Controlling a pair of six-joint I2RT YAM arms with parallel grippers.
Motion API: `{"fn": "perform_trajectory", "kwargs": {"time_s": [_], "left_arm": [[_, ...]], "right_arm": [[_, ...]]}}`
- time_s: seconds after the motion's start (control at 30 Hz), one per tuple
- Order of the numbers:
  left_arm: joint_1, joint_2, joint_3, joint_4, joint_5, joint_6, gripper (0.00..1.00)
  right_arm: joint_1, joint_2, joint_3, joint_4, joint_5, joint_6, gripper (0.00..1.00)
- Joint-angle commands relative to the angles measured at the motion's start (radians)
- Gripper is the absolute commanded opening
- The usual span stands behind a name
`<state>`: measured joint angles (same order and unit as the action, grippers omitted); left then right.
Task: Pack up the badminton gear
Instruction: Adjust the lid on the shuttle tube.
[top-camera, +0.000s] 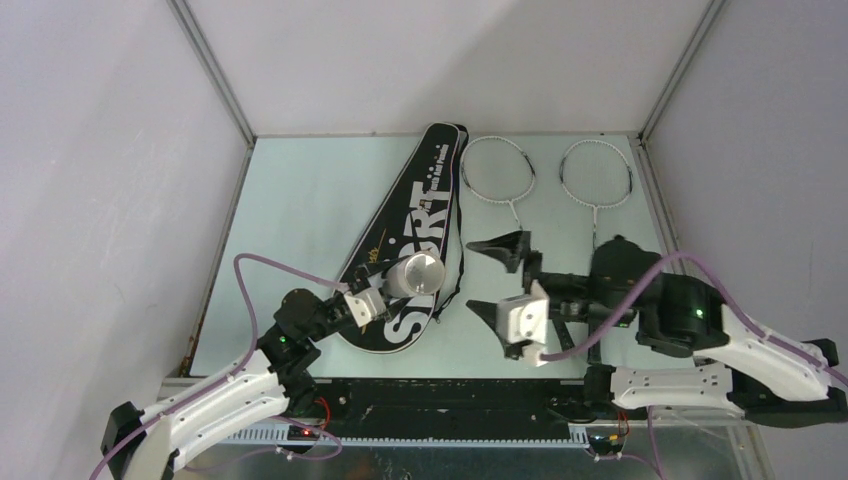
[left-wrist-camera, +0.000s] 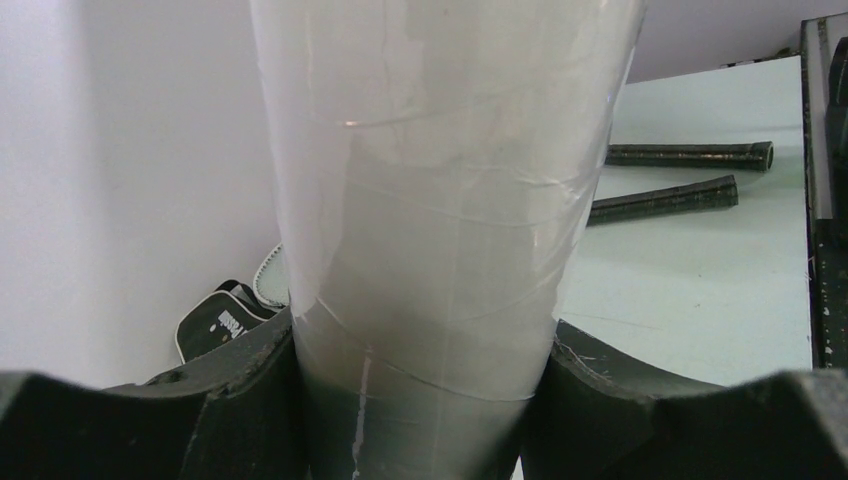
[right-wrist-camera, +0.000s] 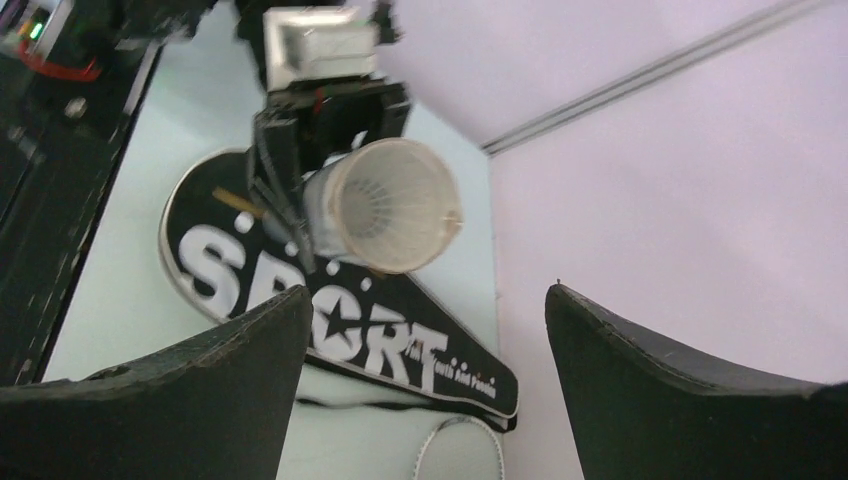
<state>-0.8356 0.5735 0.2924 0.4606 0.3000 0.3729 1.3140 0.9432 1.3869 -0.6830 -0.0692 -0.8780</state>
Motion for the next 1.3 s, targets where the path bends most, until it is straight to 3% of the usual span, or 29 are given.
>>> {"fn": "perform_trajectory", "kwargs": {"time_s": [0.0, 0.1, 0.23, 0.37, 0.6, 0.97, 1.27], "left_arm": [[-0.003, -0.015, 0.022, 0.037, -0.045, -0.030, 0.59], [-0.003, -0.019, 0.019, 0.074, -0.088, -0.053, 0.60], [-0.002, -0.025, 0.024, 0.063, -0.085, -0.049, 0.61], [-0.003, -0.037, 0.010, 0.104, -0.119, -0.079, 0.60], [-0.003, -0.067, -0.012, 0.229, -0.345, -0.160, 0.61], [-0.003, -0.048, 0.104, 0.115, -0.624, -0.232, 0.62], [-0.003, -0.066, 0.175, -0.012, -0.632, -0.347, 0.62]], "right_arm": [[-0.027, -0.104, -0.103, 0.331, 0.109, 0.143, 0.89], [-0.054, -0.133, -0.188, 0.489, 0.200, 0.241, 0.90], [-0.096, -0.143, -0.215, 0.533, 0.178, 0.304, 0.91], [-0.133, -0.121, -0.216, 0.590, 0.272, 0.425, 0.91], [-0.276, -0.088, -0.234, 0.569, 0.353, 0.669, 0.91], [-0.421, -0.120, -0.300, 0.552, 0.270, 0.814, 0.91], [-0.524, -0.082, -0.328, 0.681, 0.106, 0.939, 0.92]]}}
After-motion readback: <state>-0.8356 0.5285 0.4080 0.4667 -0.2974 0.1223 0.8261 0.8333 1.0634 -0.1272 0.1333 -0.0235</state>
